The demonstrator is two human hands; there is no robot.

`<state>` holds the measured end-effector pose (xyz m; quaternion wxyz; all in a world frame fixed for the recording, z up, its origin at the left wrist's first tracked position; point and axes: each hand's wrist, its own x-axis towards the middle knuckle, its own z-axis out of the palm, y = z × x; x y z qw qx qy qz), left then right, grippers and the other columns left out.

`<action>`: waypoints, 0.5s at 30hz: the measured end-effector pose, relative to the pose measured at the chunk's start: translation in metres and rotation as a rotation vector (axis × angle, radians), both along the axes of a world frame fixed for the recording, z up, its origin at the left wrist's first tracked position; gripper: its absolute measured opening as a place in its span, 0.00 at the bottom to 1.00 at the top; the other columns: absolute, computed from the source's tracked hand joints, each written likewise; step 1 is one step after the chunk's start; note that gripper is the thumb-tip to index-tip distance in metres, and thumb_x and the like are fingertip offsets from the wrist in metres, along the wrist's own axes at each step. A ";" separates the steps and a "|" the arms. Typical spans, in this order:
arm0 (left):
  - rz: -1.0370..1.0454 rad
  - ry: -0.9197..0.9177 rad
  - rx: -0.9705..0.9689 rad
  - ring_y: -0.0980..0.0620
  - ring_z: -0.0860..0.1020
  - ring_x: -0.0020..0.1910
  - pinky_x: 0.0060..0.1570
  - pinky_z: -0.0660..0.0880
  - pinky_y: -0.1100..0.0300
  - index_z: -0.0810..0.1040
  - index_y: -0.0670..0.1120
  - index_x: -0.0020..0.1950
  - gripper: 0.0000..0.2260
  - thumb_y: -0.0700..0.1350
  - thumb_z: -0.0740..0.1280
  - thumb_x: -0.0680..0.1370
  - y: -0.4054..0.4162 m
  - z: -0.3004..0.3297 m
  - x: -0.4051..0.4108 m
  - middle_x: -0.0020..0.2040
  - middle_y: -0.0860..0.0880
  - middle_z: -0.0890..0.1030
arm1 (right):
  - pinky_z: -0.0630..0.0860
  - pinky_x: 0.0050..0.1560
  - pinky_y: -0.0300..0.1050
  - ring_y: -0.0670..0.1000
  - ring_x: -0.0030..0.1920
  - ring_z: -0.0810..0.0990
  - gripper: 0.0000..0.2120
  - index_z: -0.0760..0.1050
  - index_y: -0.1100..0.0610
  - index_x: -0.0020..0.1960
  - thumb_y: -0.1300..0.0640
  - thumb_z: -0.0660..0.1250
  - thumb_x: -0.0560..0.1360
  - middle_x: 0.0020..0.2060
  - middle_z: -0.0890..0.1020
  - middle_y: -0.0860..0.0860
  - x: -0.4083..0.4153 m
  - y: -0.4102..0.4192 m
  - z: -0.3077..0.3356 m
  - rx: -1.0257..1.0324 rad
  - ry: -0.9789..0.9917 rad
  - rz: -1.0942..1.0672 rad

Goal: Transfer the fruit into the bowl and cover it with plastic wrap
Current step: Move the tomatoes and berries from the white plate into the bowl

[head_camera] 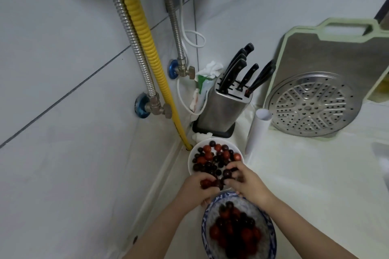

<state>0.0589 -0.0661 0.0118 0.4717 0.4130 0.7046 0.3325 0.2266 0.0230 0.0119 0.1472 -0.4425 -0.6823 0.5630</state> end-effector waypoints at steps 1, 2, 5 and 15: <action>-0.020 0.004 0.009 0.56 0.79 0.31 0.33 0.77 0.60 0.78 0.53 0.48 0.09 0.46 0.74 0.71 -0.004 0.002 0.005 0.39 0.53 0.81 | 0.74 0.35 0.36 0.48 0.35 0.75 0.14 0.72 0.47 0.51 0.61 0.71 0.72 0.39 0.74 0.53 0.008 -0.007 0.001 -0.014 0.011 -0.003; -0.038 0.012 0.014 0.58 0.79 0.34 0.36 0.77 0.61 0.78 0.54 0.47 0.09 0.47 0.75 0.70 -0.008 0.002 0.010 0.40 0.54 0.81 | 0.74 0.37 0.36 0.48 0.36 0.75 0.14 0.72 0.48 0.53 0.61 0.71 0.72 0.38 0.74 0.53 0.015 -0.014 0.002 -0.022 0.008 -0.006; -0.087 -0.010 0.011 0.58 0.79 0.38 0.39 0.76 0.63 0.78 0.56 0.45 0.09 0.48 0.75 0.69 -0.022 0.000 0.024 0.43 0.54 0.81 | 0.73 0.35 0.34 0.43 0.33 0.75 0.14 0.72 0.46 0.53 0.60 0.71 0.72 0.37 0.75 0.51 0.035 -0.036 0.004 -0.039 0.007 -0.030; -0.152 -0.097 -0.066 0.52 0.78 0.32 0.31 0.77 0.62 0.78 0.47 0.56 0.14 0.43 0.74 0.72 -0.051 -0.011 0.045 0.45 0.49 0.81 | 0.80 0.34 0.42 0.45 0.28 0.79 0.18 0.73 0.38 0.53 0.61 0.69 0.73 0.47 0.79 0.49 0.061 -0.075 -0.006 0.028 -0.153 0.035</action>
